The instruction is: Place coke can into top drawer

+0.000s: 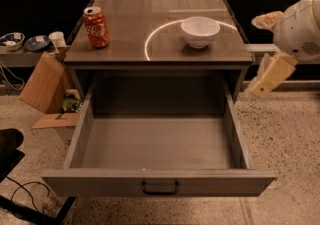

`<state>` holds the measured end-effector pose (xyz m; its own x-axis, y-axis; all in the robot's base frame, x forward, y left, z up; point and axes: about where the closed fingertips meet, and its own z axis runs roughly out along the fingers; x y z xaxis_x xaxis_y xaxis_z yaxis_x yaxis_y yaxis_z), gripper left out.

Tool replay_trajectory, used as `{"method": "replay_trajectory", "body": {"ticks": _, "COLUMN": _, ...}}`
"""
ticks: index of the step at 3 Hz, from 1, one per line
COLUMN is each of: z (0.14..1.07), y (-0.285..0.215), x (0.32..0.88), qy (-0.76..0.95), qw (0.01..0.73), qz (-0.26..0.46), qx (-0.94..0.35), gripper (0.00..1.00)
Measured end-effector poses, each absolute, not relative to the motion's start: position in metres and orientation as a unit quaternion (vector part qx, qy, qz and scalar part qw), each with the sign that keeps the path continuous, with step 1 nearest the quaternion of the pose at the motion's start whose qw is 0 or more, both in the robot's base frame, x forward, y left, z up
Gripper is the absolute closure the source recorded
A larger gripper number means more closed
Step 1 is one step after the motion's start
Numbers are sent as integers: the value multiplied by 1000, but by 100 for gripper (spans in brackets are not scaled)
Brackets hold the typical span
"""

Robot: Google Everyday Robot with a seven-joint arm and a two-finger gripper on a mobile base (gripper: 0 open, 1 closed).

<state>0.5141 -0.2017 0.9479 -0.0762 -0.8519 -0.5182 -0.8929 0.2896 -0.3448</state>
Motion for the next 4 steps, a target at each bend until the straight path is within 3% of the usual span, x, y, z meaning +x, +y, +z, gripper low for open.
{"method": "replay_trajectory", "body": {"ticks": 2, "z": 960, "y": -153, "x": 607, "qy": 683, "qw": 460, "qz": 98, "qx": -559, "gripper": 0}}
{"method": "replay_trajectory", "body": {"ticks": 3, "z": 959, "y": -152, "x": 608, "qy": 683, "qw": 461, "qz": 99, "qx": -559, "gripper": 0}}
{"method": "replay_trajectory", "body": {"ticks": 4, "z": 948, "y": -134, "x": 627, "qy": 659, "qw": 511, "qz": 133, "qx": -536, "gripper": 0}}
